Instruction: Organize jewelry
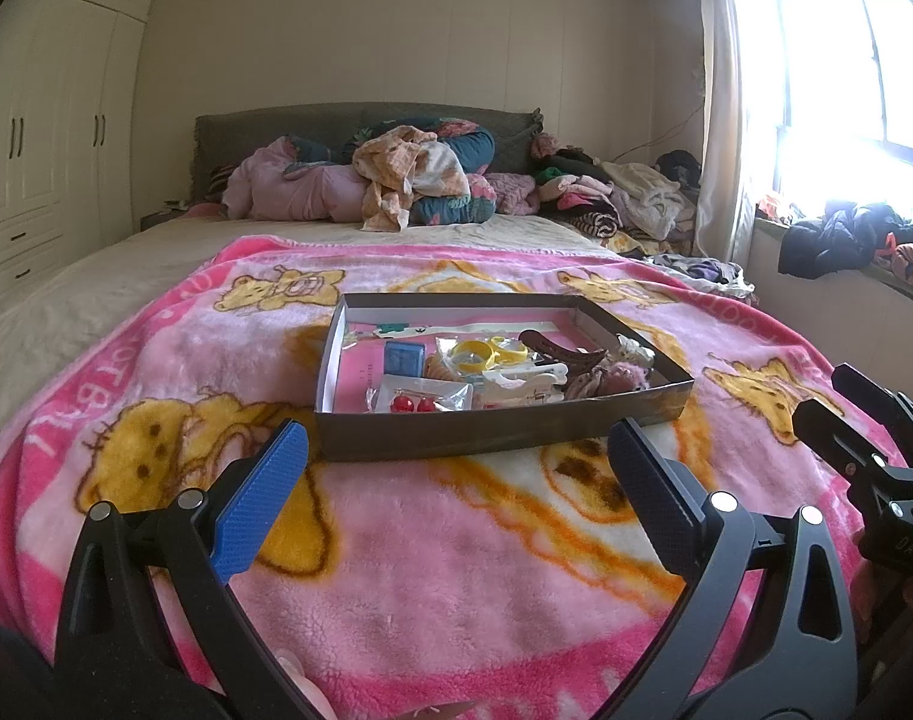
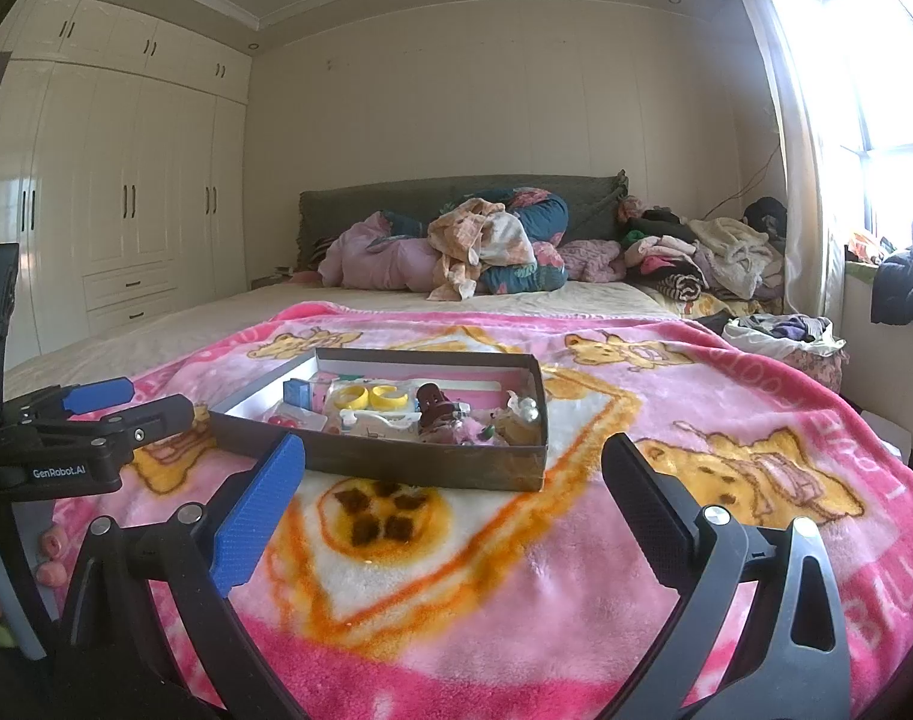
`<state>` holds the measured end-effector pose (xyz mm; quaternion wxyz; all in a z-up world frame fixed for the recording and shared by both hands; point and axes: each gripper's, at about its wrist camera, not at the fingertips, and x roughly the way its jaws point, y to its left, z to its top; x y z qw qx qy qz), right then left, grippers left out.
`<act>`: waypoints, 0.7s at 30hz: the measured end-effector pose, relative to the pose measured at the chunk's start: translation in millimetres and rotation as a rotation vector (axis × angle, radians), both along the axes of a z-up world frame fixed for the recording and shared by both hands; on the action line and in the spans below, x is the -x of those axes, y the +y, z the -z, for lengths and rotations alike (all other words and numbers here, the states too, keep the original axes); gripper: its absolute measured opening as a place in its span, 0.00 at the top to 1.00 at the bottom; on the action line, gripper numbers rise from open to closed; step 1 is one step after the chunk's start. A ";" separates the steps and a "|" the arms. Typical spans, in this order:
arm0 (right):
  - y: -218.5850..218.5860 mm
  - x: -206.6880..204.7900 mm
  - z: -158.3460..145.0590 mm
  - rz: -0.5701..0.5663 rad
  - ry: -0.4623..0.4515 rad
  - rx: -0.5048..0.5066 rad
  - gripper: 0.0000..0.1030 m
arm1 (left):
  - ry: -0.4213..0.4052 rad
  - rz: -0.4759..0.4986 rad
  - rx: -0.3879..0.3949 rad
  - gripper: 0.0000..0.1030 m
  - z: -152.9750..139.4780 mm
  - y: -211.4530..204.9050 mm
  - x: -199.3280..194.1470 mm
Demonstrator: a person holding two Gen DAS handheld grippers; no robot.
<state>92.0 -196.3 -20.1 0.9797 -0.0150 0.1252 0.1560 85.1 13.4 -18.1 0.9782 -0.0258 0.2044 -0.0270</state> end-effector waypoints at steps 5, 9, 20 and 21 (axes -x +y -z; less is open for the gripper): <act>-0.1 0.0 0.1 0.000 0.001 0.000 0.06 | 0.000 0.002 0.000 0.11 0.0 0.1 -0.1; 0.0 -0.1 0.1 0.000 0.001 0.000 0.06 | 0.000 0.000 0.000 0.11 0.1 0.0 -0.1; 0.1 -0.1 0.3 0.000 0.000 0.001 0.06 | -0.001 0.002 0.000 0.11 -0.4 -0.2 0.0; -0.2 -0.1 0.1 0.000 0.001 0.000 0.06 | 0.001 0.003 0.000 0.11 -0.4 -0.3 -0.2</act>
